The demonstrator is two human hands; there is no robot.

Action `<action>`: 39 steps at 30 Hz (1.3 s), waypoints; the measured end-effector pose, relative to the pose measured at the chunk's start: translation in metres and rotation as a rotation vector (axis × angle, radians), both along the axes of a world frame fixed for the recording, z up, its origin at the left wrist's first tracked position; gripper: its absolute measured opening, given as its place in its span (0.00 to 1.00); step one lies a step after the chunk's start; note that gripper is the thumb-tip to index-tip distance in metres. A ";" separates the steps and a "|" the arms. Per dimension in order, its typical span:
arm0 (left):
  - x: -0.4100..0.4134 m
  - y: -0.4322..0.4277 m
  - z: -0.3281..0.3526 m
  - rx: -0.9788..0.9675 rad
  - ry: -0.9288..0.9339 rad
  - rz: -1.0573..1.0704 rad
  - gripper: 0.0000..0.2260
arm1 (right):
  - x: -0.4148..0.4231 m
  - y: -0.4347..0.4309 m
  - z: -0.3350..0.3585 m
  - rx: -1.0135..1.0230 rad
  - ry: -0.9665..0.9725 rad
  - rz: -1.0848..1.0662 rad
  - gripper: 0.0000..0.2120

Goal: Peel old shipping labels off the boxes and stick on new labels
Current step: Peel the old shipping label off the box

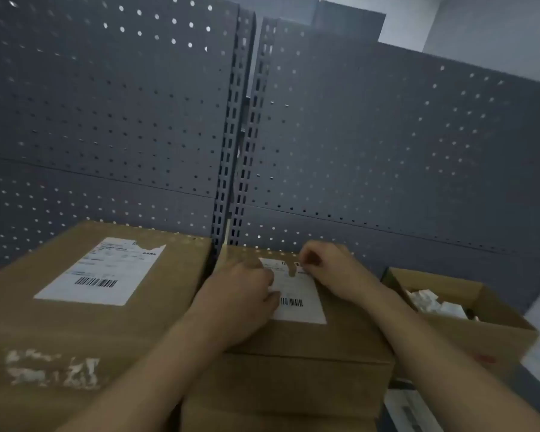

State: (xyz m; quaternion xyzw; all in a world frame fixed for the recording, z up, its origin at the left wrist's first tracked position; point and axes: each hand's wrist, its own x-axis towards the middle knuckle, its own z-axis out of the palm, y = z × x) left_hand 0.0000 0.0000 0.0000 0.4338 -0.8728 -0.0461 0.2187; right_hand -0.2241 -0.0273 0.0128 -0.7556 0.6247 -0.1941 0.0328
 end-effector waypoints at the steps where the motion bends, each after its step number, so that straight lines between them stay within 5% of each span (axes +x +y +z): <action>1: -0.003 -0.004 -0.005 0.041 -0.029 -0.002 0.12 | 0.001 -0.005 -0.002 0.005 0.007 0.003 0.05; 8: -0.001 -0.007 -0.018 0.013 0.062 0.033 0.15 | -0.002 -0.025 -0.007 -0.014 0.089 0.070 0.07; 13: -0.002 -0.005 -0.024 -0.002 0.111 0.047 0.13 | -0.005 -0.025 -0.010 -0.024 0.110 0.112 0.18; 30: 0.000 -0.008 -0.028 -0.043 0.129 0.050 0.12 | -0.009 -0.028 -0.015 -0.015 -0.122 0.118 0.06; 39: 0.001 -0.008 -0.029 -0.043 0.121 0.056 0.13 | -0.006 -0.034 -0.010 0.012 0.032 0.137 0.11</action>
